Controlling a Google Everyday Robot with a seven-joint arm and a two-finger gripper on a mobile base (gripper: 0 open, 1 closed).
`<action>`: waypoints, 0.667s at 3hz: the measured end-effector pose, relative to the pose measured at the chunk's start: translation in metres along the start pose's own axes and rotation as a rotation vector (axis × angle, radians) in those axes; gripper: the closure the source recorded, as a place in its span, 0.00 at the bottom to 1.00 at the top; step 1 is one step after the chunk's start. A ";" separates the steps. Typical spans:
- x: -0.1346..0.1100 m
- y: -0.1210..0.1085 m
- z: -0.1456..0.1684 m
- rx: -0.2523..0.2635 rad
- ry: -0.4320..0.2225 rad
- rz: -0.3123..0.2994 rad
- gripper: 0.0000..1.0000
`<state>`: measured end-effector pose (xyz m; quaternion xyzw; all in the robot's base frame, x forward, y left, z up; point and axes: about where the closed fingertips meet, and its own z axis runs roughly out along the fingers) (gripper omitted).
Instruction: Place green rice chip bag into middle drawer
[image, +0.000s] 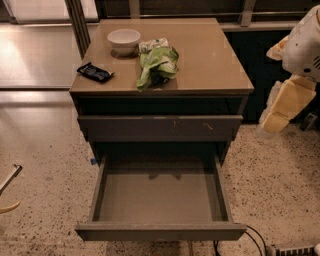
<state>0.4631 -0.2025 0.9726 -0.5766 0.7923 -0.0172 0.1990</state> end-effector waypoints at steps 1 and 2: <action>-0.038 -0.030 0.037 0.014 -0.113 0.106 0.00; -0.077 -0.062 0.076 0.031 -0.202 0.189 0.00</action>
Offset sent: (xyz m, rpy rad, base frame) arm 0.1692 0.1029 -0.0503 0.3708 -0.0993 -0.2097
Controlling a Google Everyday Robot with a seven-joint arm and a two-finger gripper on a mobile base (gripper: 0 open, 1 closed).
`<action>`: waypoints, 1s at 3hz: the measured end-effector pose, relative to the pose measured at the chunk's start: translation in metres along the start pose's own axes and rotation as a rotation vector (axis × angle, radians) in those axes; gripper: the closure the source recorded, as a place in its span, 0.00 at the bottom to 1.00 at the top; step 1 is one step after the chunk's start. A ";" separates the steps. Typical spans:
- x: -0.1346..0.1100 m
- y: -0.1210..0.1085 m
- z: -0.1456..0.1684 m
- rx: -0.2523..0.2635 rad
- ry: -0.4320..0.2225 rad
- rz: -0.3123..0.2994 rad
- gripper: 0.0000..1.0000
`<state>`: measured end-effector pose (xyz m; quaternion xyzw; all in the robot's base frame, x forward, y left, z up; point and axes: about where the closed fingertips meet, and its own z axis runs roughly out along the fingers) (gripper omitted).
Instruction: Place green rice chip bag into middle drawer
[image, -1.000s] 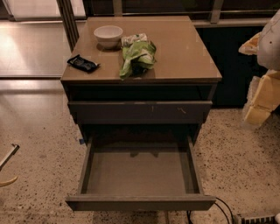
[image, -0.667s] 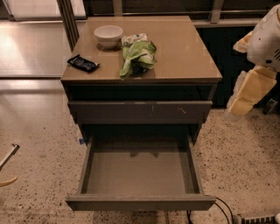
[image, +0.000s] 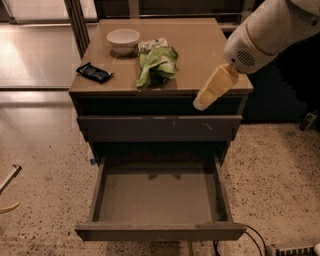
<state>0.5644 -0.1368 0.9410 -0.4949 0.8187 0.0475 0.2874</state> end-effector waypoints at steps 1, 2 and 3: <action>-0.027 -0.023 0.037 0.018 -0.041 0.057 0.00; -0.027 -0.023 0.037 0.018 -0.041 0.057 0.00; -0.029 -0.029 0.046 0.041 -0.042 0.082 0.00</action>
Offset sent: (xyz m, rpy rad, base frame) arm 0.0380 0.0188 -0.0098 0.0423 -0.0139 -0.0410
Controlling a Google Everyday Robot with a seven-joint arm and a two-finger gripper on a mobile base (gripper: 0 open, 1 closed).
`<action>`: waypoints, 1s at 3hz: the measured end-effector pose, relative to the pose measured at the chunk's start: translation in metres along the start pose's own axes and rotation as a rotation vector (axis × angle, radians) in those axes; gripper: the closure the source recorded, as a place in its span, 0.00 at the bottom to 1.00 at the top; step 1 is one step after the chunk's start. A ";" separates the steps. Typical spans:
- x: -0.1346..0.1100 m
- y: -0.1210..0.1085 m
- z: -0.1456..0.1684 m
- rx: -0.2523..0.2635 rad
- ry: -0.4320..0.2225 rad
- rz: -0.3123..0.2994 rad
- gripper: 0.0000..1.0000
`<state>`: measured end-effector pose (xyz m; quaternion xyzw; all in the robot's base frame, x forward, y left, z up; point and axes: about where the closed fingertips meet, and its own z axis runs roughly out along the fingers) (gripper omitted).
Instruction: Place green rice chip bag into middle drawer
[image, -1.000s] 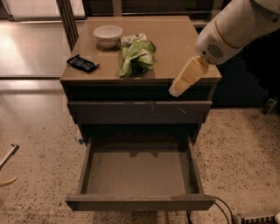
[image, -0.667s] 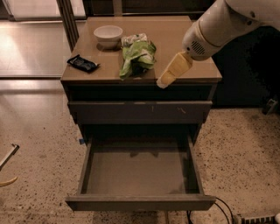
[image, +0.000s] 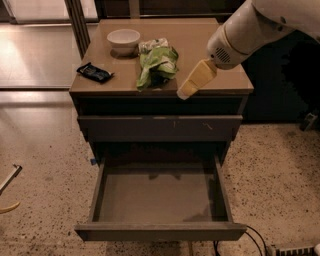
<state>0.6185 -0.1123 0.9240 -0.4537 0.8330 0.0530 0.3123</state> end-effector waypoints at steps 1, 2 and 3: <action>-0.015 -0.014 0.032 0.010 -0.019 0.035 0.00; -0.036 -0.024 0.073 -0.016 -0.031 0.061 0.00; -0.062 -0.024 0.114 -0.064 -0.036 0.064 0.00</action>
Offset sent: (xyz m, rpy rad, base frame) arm 0.1149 0.0694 -0.0529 0.1039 0.0369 -0.0397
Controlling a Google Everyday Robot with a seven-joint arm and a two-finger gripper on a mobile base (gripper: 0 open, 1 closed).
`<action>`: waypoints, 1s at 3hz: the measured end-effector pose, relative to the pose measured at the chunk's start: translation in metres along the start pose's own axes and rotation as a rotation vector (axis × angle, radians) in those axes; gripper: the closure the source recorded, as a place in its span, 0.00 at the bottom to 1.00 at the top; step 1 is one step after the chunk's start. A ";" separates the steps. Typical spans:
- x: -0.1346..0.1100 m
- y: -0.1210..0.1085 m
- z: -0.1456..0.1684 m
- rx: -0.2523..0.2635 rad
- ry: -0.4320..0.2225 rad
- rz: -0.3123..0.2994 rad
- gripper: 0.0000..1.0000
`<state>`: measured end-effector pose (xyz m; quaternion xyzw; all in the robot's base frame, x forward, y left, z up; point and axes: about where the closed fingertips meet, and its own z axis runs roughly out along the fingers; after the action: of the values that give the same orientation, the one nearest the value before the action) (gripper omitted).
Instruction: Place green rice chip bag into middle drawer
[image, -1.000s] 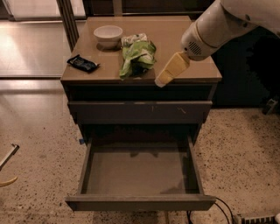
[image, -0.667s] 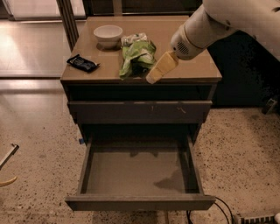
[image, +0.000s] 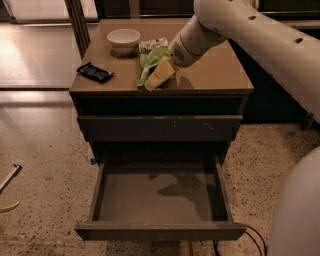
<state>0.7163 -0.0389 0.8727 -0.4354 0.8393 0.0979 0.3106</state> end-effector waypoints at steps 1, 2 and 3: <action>-0.025 0.005 0.036 -0.041 -0.003 -0.004 0.00; -0.043 0.013 0.063 -0.050 0.012 -0.023 0.18; -0.050 0.018 0.077 -0.041 0.033 -0.042 0.42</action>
Offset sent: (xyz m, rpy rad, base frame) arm 0.0525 0.0961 -0.0326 -0.0184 0.0289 0.0667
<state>0.7569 0.0393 0.8401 -0.4606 0.8328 0.1012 0.2899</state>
